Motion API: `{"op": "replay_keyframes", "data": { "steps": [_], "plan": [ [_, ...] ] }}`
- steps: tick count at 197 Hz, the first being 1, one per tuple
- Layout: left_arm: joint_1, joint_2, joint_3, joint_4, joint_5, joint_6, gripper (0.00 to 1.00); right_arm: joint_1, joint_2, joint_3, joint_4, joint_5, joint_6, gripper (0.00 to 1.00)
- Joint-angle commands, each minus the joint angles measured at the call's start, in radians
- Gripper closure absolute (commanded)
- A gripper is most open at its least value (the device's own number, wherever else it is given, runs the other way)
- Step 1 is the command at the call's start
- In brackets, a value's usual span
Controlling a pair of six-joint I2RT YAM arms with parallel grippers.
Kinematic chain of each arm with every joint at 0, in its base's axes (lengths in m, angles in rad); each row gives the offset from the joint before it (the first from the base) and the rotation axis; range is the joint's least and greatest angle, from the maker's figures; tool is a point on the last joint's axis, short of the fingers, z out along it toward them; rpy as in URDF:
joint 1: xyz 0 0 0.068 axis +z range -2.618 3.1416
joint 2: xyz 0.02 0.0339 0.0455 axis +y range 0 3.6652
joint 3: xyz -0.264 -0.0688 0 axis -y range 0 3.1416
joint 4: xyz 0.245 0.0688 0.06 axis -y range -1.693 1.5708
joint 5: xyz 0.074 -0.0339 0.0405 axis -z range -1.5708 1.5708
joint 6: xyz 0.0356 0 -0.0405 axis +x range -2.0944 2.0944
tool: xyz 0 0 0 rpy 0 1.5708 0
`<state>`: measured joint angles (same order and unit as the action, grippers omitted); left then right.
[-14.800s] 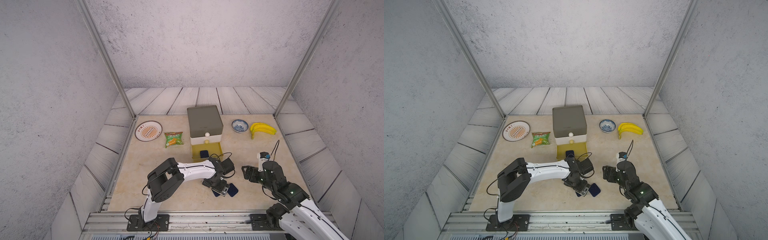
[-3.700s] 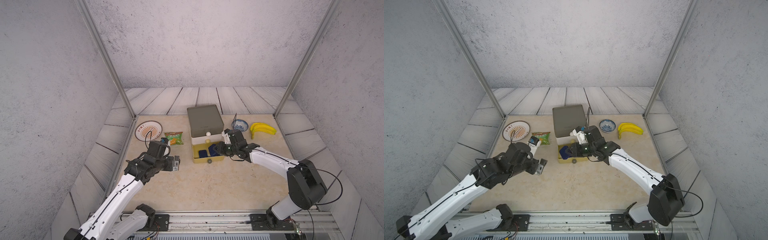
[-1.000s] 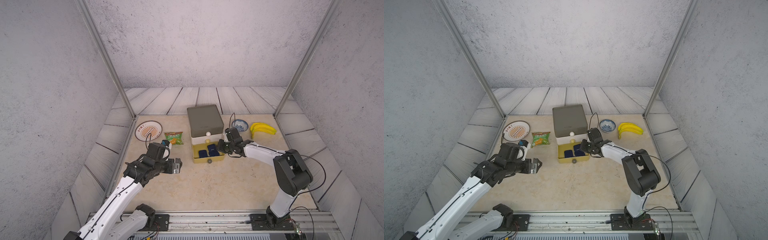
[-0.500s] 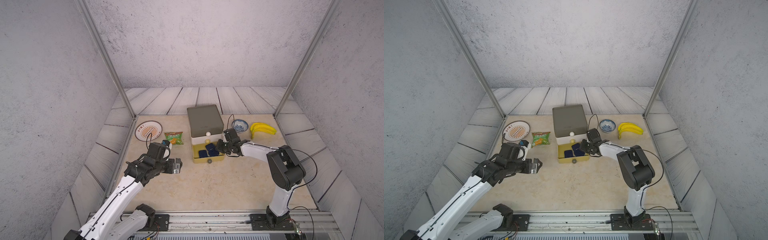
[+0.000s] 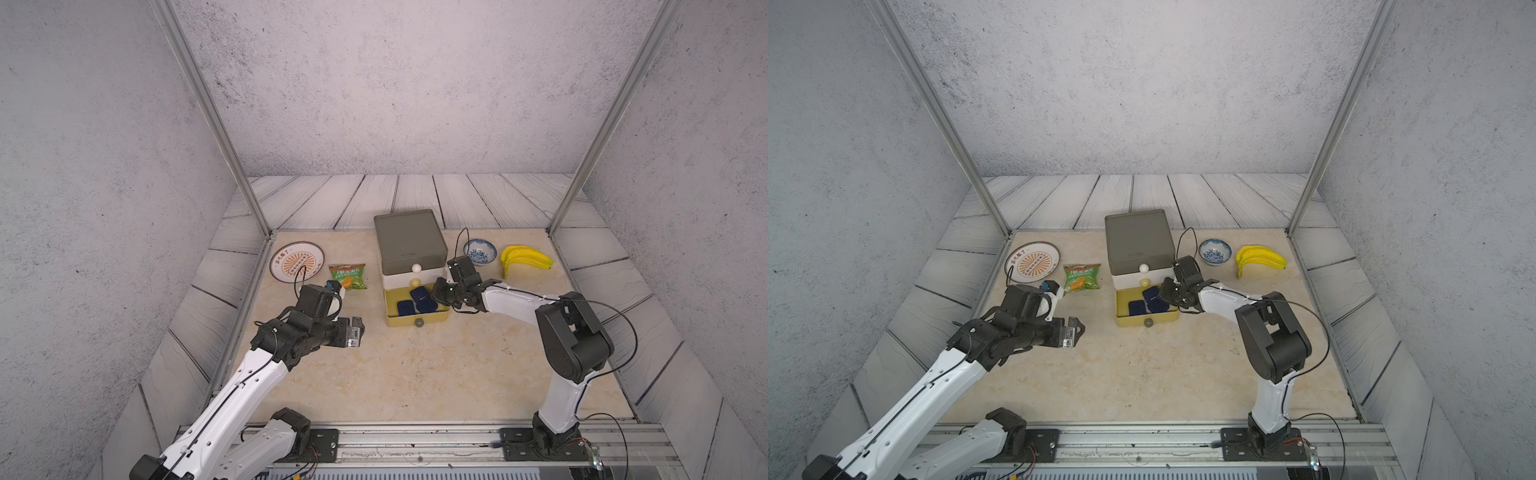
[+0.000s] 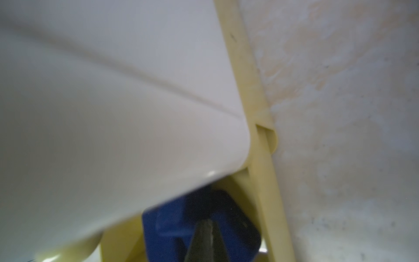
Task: Place the brooch boxes into the drawer by color
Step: Adjust the brooch box in the drawer.
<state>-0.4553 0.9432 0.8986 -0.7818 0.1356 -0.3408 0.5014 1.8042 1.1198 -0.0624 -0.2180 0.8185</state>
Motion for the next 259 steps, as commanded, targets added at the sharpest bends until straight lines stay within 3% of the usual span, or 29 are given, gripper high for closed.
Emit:
{"op": "replay_keyframes", "data": {
  "steps": [1, 170, 228, 259],
  "plan": [
    [0.007, 0.003, 0.012, -0.007, -0.001, 0.004, 0.02, 0.022, -0.074, -0.024, 0.012, -0.03, -0.013, 1.0],
    [0.007, -0.015, -0.001, -0.028, -0.02, 0.01, 0.01, 0.059, 0.103, 0.067, 0.092, -0.04, 0.05, 1.0],
    [0.007, -0.012, 0.0, -0.023, -0.018, 0.007, 0.01, 0.058, -0.019, -0.011, 0.085, -0.002, 0.026, 1.0],
    [0.007, -0.024, 0.006, -0.022, -0.014, -0.002, 0.02, 0.057, -0.146, -0.029, 0.017, 0.027, -0.022, 0.72]
  ]
}}
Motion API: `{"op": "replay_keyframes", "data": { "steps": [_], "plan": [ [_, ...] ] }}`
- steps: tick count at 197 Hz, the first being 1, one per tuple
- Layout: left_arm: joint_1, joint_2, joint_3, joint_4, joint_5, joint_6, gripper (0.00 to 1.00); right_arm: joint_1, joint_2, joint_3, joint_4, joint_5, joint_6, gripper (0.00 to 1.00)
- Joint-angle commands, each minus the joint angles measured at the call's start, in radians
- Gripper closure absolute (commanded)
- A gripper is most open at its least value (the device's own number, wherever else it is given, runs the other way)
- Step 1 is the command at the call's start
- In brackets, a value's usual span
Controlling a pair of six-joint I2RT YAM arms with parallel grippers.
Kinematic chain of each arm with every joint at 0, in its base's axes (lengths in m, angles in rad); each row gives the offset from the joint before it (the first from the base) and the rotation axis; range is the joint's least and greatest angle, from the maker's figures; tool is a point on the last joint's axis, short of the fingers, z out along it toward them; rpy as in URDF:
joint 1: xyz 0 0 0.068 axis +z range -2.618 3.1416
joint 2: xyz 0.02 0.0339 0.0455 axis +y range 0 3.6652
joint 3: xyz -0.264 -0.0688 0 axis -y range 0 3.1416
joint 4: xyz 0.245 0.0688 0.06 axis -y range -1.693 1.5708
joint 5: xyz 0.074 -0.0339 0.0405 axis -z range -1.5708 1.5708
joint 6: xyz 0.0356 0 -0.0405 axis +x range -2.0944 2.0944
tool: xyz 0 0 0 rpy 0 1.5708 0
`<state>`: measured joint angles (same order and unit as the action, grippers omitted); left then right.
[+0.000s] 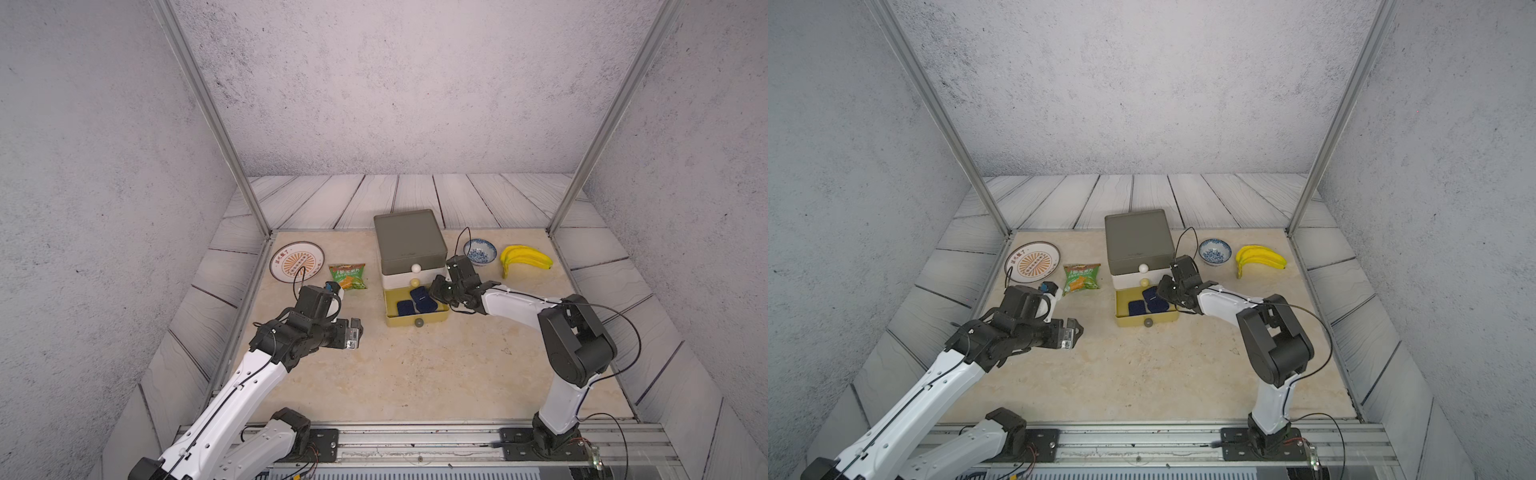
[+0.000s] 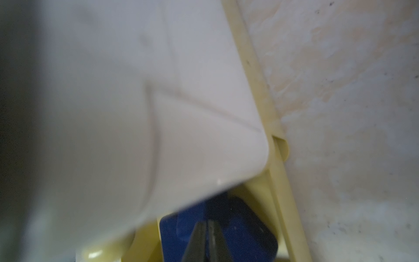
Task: Place the brooch boxes into the drawer by color
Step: Adjust the brooch box in the drawer, then close the drawer in the storage box.
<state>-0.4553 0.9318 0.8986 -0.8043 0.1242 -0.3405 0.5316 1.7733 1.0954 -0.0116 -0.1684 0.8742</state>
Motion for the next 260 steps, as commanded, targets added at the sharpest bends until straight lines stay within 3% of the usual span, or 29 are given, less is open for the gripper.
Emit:
{"op": "replay_keyframes", "data": {
  "steps": [1, 29, 73, 116, 174, 260],
  "plan": [
    [0.007, -0.014, 0.006, 0.001, -0.004, -0.003, 0.02, 0.027, -0.12, -0.005, -0.036, -0.021, -0.079, 0.72],
    [0.007, -0.022, 0.017, -0.001, -0.009, -0.011, 0.02, 0.025, -0.25, -0.034, -0.114, 0.02, -0.119, 0.52],
    [0.007, -0.022, 0.023, 0.006, -0.01, -0.023, 0.02, 0.029, -0.407, -0.201, -0.109, -0.008, -0.089, 0.48],
    [0.007, -0.019, 0.016, 0.016, -0.003, -0.029, 0.02, 0.049, -0.496, -0.437, 0.109, -0.066, 0.036, 0.41],
    [0.007, -0.013, 0.012, 0.019, 0.005, -0.035, 0.02, 0.09, -0.325, -0.545, 0.471, -0.111, 0.174, 0.42],
    [0.007, -0.032, 0.001, 0.0, -0.014, -0.032, 0.02, 0.13, -0.081, -0.482, 0.631, -0.089, 0.174, 0.55]
  ]
}}
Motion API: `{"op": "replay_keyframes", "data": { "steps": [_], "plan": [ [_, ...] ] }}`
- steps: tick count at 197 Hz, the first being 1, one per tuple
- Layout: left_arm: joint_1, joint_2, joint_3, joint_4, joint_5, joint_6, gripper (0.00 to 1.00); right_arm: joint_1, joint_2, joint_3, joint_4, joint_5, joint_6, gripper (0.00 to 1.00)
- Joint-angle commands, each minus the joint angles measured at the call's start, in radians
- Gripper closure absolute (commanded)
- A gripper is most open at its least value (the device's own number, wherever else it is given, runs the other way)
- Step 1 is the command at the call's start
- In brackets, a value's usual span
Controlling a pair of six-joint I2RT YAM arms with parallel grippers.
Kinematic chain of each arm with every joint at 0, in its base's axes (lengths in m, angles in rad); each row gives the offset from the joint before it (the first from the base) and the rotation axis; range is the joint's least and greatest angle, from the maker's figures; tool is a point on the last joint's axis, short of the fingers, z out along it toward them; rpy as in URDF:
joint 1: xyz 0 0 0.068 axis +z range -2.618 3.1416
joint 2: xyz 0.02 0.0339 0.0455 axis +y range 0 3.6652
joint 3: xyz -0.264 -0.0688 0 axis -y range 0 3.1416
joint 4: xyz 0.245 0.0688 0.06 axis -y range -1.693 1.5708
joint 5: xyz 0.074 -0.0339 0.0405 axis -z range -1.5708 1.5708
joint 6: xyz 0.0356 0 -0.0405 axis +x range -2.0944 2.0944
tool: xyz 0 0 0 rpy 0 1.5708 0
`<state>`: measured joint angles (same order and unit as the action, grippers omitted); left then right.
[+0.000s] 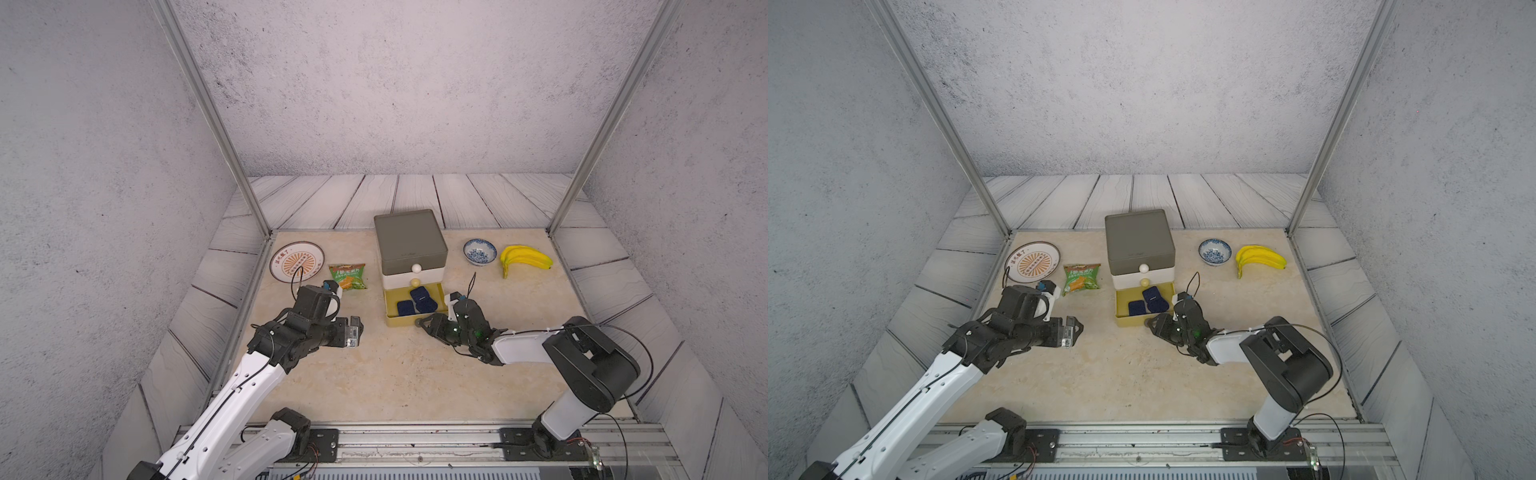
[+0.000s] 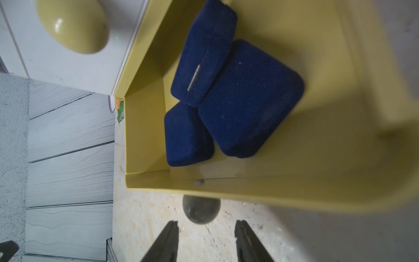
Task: Place the brooch boxes into the drawer by color
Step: Close the drawer in the storage box.
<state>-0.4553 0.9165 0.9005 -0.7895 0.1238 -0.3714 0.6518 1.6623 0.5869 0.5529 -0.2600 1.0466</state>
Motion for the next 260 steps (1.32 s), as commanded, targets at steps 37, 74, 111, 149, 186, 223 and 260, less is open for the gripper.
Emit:
{"op": "replay_keyframes", "data": {
  "steps": [37, 74, 111, 149, 186, 223, 260],
  "plan": [
    [0.007, -0.012, 0.0, -0.017, -0.017, 0.004, 0.02, 0.021, 0.079, 0.04, 0.099, 0.015, 0.006, 0.55],
    [0.007, -0.011, 0.003, -0.022, -0.024, 0.011, 0.02, 0.022, 0.122, 0.059, 0.123, 0.032, 0.021, 0.64],
    [0.007, -0.022, -0.001, -0.038, -0.041, 0.018, 0.02, 0.023, 0.117, 0.058, 0.125, 0.059, 0.02, 0.81],
    [0.007, -0.021, -0.005, -0.042, -0.045, 0.023, 0.02, 0.021, 0.082, 0.102, 0.027, 0.068, -0.045, 0.85],
    [0.007, -0.008, -0.006, -0.025, -0.039, 0.02, 0.02, 0.008, 0.084, 0.141, -0.007, 0.087, -0.066, 0.86],
    [0.007, 0.004, -0.008, -0.016, -0.034, 0.023, 0.02, -0.006, 0.111, 0.18, -0.011, 0.093, -0.08, 0.86],
    [0.009, 0.01, -0.003, -0.022, -0.038, 0.029, 0.02, -0.023, 0.155, 0.223, -0.015, 0.1, -0.096, 0.85]
  ]
}}
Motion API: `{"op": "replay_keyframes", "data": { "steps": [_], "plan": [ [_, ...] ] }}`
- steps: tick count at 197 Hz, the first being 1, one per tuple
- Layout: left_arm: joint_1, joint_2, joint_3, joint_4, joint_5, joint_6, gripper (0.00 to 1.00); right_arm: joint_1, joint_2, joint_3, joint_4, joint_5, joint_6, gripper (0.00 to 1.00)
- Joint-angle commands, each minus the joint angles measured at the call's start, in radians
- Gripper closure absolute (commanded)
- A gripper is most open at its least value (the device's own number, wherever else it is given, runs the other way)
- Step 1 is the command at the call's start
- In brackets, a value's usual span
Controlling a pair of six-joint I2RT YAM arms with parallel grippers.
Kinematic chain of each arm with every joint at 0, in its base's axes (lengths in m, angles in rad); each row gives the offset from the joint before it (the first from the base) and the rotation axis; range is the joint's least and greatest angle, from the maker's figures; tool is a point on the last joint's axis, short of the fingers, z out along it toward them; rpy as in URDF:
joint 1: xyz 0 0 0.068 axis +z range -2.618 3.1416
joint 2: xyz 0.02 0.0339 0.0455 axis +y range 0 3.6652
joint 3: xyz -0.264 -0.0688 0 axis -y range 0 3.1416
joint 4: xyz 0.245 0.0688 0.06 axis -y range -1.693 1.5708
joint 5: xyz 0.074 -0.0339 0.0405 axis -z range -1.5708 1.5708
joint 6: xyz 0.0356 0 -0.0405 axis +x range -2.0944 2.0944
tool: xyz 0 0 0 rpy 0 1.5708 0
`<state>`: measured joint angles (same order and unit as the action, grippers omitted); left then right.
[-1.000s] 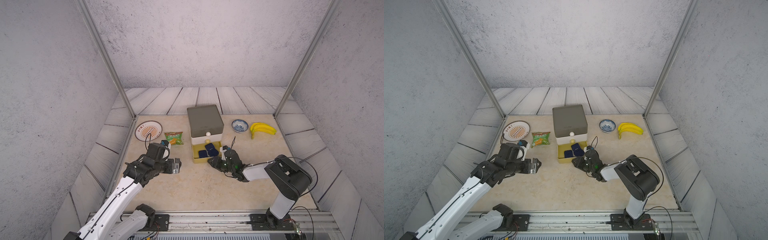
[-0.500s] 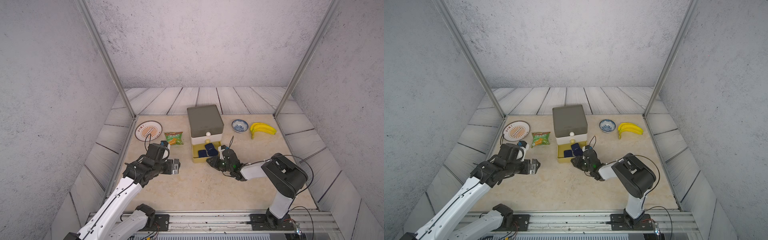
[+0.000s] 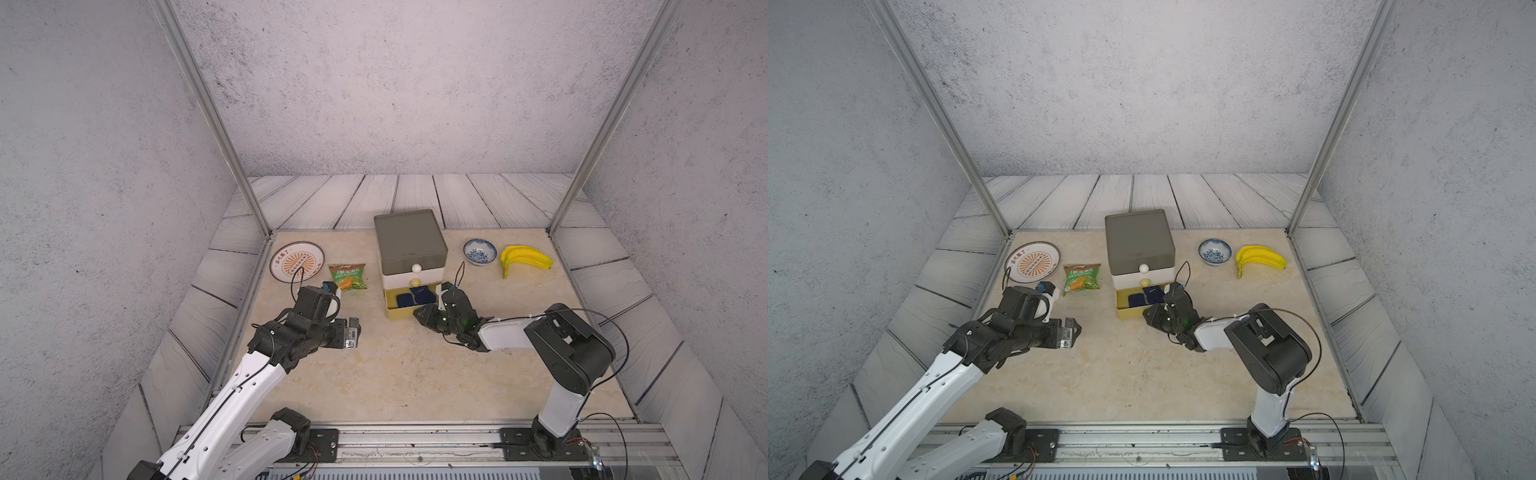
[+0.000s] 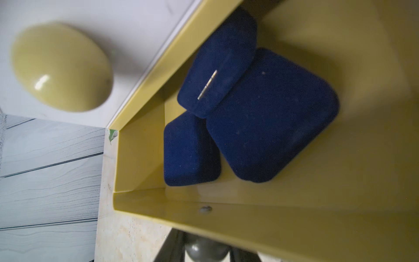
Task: Place the brooch boxes into the drawer by color
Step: Close the drawer in the storage box.
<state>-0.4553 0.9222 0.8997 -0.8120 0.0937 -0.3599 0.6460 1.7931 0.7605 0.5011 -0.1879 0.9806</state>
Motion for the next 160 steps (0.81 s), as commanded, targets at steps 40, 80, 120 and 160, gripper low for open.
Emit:
{"op": "replay_keyframes", "data": {
  "steps": [40, 80, 120, 160],
  "plan": [
    [0.009, 0.027, -0.002, 0.017, 0.006, 0.016, 0.02, -0.036, 0.051, 0.087, 0.048, 0.042, -0.039, 0.81],
    [0.009, 0.024, -0.001, 0.019, 0.006, 0.01, 0.02, -0.048, 0.046, 0.079, 0.073, 0.029, -0.049, 0.47],
    [0.01, 0.015, 0.005, 0.021, 0.014, -0.007, 0.02, -0.053, -0.065, -0.01, 0.053, 0.016, -0.045, 0.41],
    [0.009, 0.007, 0.02, 0.025, 0.029, -0.018, 0.02, -0.076, -0.201, -0.082, -0.057, 0.031, -0.052, 0.66]
  ]
}}
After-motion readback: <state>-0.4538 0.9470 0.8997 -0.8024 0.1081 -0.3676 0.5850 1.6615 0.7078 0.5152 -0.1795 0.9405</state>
